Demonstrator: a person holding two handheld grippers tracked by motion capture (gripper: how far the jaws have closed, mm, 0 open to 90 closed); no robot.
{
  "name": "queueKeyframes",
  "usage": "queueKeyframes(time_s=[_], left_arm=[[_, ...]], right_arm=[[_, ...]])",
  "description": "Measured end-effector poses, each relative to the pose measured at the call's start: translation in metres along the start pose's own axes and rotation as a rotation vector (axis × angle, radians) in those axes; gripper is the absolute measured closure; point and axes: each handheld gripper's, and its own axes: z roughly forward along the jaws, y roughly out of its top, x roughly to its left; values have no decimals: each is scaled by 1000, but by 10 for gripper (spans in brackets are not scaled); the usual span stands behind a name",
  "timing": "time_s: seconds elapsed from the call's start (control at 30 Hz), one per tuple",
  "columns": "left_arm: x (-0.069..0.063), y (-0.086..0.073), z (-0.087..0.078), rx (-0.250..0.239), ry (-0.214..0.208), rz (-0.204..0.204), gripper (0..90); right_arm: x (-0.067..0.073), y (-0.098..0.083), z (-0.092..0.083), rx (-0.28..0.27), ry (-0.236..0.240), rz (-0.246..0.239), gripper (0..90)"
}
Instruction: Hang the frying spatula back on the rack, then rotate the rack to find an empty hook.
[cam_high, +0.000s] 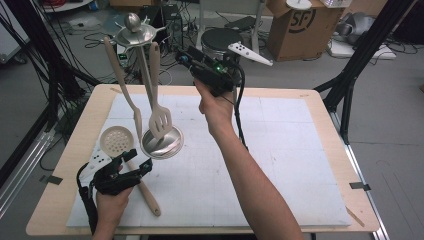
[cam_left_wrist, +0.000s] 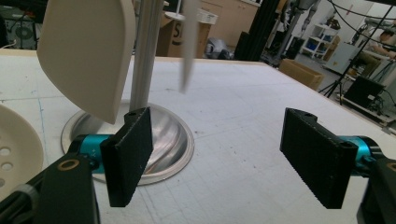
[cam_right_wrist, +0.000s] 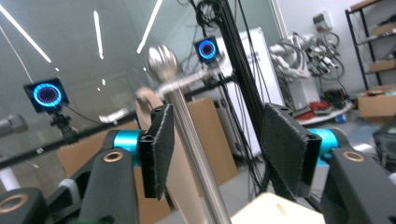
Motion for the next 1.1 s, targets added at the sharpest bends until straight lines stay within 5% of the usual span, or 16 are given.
queueKeyframes(time_s=[0.13, 0.27, 0.83, 1.0, 1.1], left_arm=[[0, 0, 0, -2, -1, 2, 261], [0, 0, 0, -4, -5, -4, 261], [-1, 1, 2, -1, -8, 0, 261], [-1, 1, 0, -7, -6, -1, 261], [1, 1, 0, -9, -3, -10, 261]], right_arm=[[1, 6, 6, -33, 0, 19, 644], [2, 12, 10, -52, 12, 11, 716], [2, 18, 19, -42, 4, 19, 765], [-1, 14, 23, -26, -2, 32, 897], [-2, 12, 26, -26, -3, 33, 899]])
